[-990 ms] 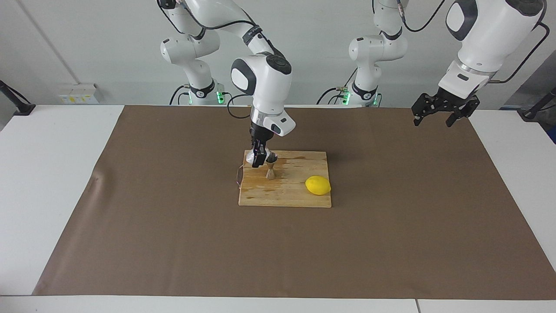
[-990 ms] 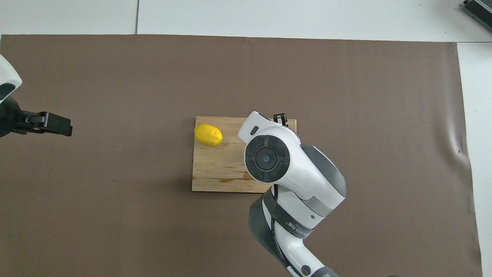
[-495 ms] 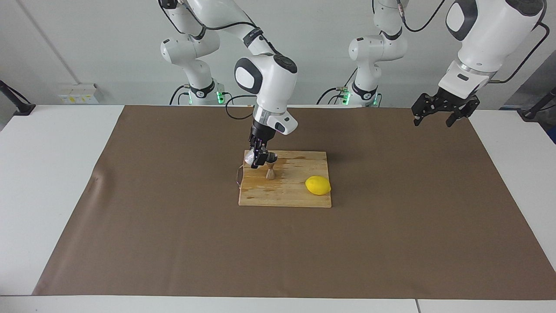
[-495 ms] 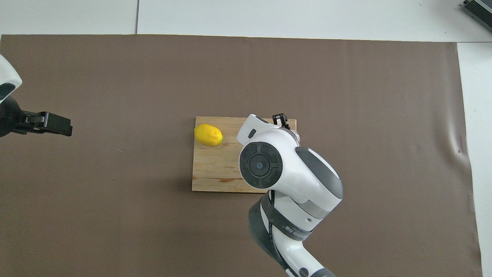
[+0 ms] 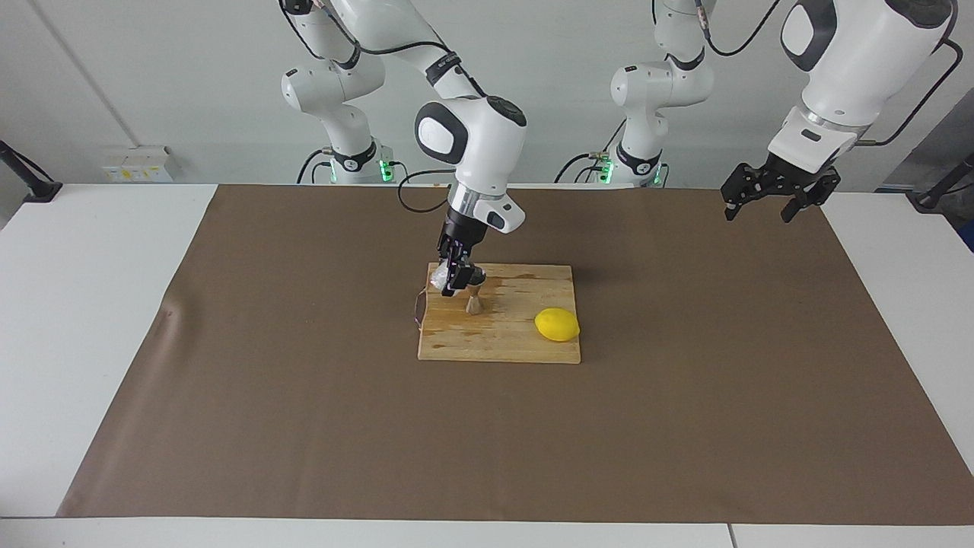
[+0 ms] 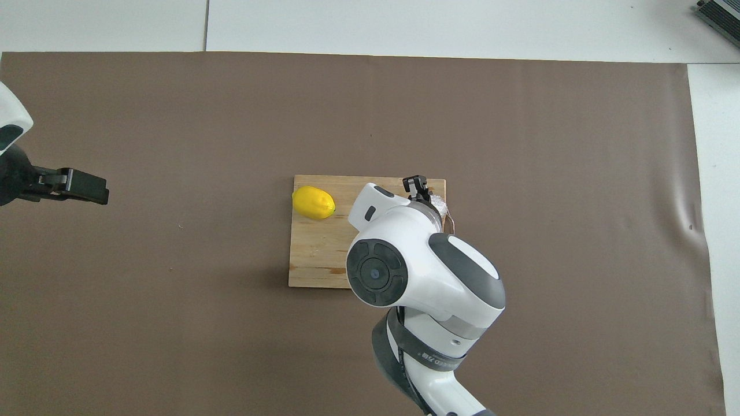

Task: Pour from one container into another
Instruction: 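Tilt the white cup with the right gripper to pour into the steel cup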

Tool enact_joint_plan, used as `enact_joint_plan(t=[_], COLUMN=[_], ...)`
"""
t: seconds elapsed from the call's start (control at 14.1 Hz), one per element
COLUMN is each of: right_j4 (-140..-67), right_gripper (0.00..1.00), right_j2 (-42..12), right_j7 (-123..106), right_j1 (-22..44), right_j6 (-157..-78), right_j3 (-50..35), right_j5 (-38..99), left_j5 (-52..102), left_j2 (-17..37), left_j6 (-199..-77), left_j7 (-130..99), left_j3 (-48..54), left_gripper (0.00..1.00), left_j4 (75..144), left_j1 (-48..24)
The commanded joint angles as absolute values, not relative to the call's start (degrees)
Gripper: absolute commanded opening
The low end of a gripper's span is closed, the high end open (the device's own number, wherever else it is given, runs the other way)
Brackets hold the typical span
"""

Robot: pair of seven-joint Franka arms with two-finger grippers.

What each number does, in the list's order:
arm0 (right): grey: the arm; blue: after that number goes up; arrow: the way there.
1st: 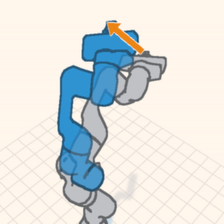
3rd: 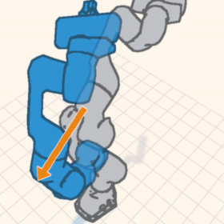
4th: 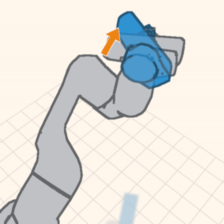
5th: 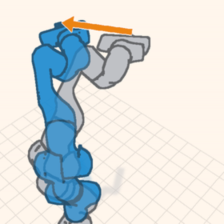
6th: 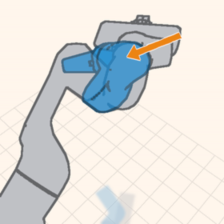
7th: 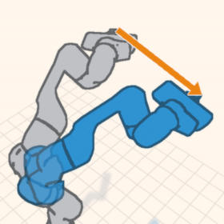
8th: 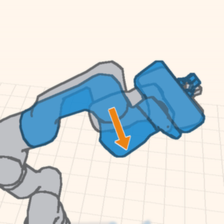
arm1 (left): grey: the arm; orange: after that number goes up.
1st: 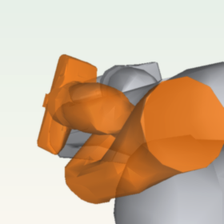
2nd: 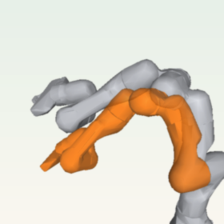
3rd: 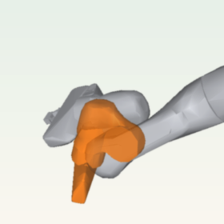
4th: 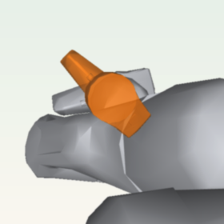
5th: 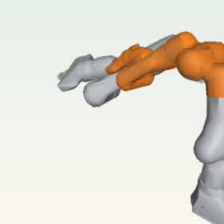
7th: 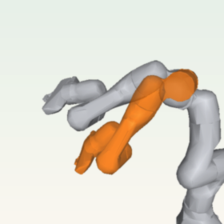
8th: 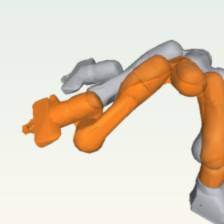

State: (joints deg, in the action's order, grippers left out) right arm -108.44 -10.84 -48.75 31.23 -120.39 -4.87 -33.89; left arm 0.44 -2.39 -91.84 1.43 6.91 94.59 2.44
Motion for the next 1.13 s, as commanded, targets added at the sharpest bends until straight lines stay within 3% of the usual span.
enact_joint_plan(t=[0.0,1.06], right_j4=[-112.3,-119.3], right_gripper=[0.44,0.44], right_j2=[-8.4,-4.7], right_j7=[-45.3,-36.6], right_j1=[31.9,35.4], right_j6=[-122.8,-125.9], right_j3=[-5.0,-5.0], right_j5=[-38.0,-53.7], left_j5=[1.2,1.2], left_j2=[-3.7,-3.7], left_j6=[-91.5,-91.5], left_j7=[2.4,2.4], left_j3=[7.1,7.1], left_gripper=[1.00,1.00], left_j4=[95.6,95.6], left_j1=[3.1,3.1])
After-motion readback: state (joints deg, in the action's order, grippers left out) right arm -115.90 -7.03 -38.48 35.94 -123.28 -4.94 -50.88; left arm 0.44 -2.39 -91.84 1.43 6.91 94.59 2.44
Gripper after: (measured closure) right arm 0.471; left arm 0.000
